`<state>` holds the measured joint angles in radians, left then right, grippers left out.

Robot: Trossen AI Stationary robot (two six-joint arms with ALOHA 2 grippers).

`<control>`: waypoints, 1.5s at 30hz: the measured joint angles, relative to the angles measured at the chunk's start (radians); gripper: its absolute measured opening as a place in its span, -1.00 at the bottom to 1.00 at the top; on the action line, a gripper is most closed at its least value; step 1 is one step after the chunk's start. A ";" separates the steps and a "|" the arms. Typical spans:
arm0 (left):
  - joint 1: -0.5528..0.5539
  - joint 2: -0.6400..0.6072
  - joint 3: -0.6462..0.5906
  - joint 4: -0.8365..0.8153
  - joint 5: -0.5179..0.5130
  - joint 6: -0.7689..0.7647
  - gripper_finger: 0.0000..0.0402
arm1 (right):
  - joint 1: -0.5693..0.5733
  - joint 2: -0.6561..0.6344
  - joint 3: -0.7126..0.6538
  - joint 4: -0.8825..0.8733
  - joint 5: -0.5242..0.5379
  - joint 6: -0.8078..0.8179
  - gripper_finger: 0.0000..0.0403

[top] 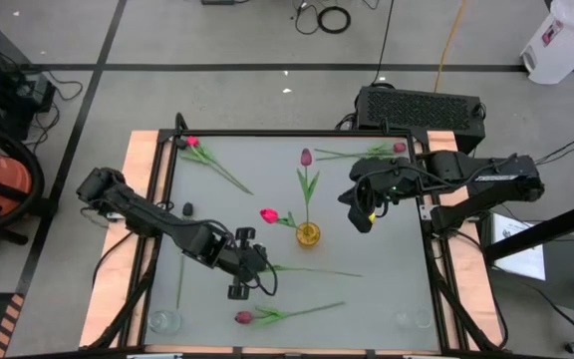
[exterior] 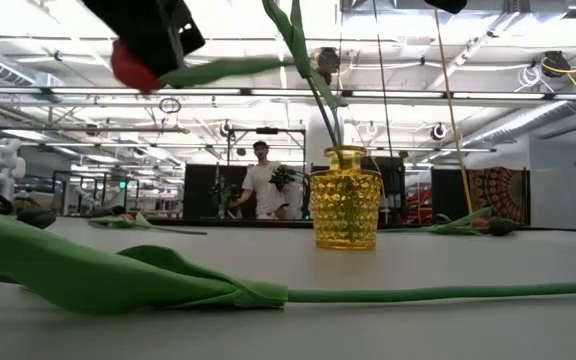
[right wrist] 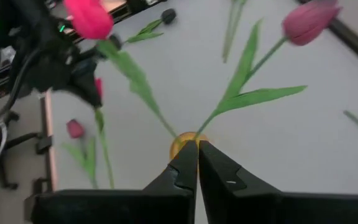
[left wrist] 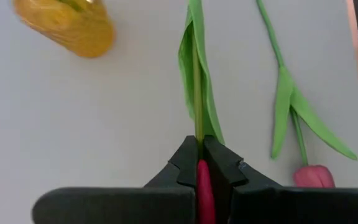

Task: Sort flowers into vase by color
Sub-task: Put the bottom pink flower into the yellow vase

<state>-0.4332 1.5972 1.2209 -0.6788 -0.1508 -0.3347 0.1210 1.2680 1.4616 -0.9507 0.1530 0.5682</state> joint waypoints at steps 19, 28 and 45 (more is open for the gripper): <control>0.041 -0.093 0.000 -0.021 -0.030 0.008 -0.95 | 0.157 0.127 0.000 0.020 -0.109 0.048 -0.47; 0.041 -0.096 0.000 -0.020 -0.037 0.028 -0.95 | 0.176 0.184 0.000 0.054 -0.133 0.049 -0.35; 0.048 -0.096 0.051 -0.017 -0.048 0.089 -0.95 | 0.167 0.268 0.000 0.171 -0.129 0.031 -0.34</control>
<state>-0.3850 1.5017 1.2716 -0.6959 -0.1991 -0.2455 0.2879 1.5355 1.4616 -0.7798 0.0244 0.5995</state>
